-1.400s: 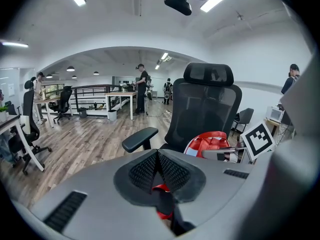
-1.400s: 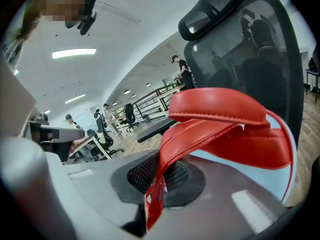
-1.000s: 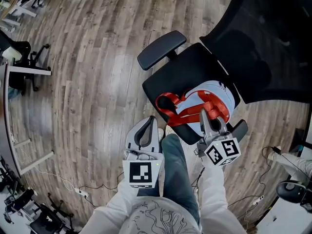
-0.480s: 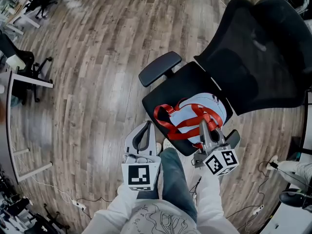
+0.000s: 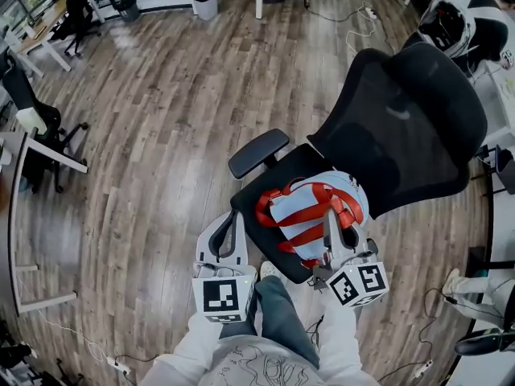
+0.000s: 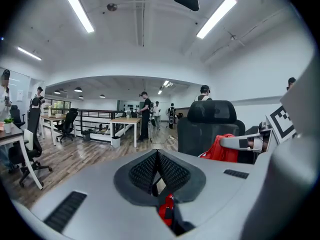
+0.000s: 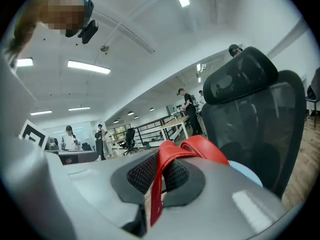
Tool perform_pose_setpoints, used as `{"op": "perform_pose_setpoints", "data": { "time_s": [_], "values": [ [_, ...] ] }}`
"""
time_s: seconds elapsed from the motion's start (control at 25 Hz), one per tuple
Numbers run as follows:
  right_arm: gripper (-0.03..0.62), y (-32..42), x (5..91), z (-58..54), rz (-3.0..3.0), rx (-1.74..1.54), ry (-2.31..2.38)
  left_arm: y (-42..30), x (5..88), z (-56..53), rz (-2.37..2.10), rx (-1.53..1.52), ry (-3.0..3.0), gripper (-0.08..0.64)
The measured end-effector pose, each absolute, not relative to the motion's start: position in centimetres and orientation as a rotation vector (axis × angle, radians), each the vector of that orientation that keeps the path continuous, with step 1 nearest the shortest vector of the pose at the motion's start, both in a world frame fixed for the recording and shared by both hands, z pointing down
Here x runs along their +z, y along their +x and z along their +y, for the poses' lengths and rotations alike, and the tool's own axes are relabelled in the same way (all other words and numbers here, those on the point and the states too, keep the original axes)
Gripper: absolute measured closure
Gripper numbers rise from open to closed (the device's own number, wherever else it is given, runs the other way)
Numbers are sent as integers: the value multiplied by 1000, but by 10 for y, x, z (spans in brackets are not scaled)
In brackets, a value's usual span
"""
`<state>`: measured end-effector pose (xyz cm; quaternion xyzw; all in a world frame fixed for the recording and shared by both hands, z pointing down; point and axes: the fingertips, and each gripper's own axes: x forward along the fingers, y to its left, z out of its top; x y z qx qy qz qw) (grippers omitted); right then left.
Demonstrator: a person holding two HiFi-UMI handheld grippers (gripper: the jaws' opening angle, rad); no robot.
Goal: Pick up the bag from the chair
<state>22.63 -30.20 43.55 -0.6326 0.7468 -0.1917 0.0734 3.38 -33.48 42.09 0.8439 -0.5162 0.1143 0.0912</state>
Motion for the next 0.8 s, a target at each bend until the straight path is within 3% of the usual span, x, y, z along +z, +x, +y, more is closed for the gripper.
{"op": "perform_pose_setpoints", "data": {
  "time_s": [0.8],
  "values": [
    [572, 221, 285, -276, 2123, -205, -2032, 10, 277, -328, -1667, 66, 2640, 554]
  ]
}}
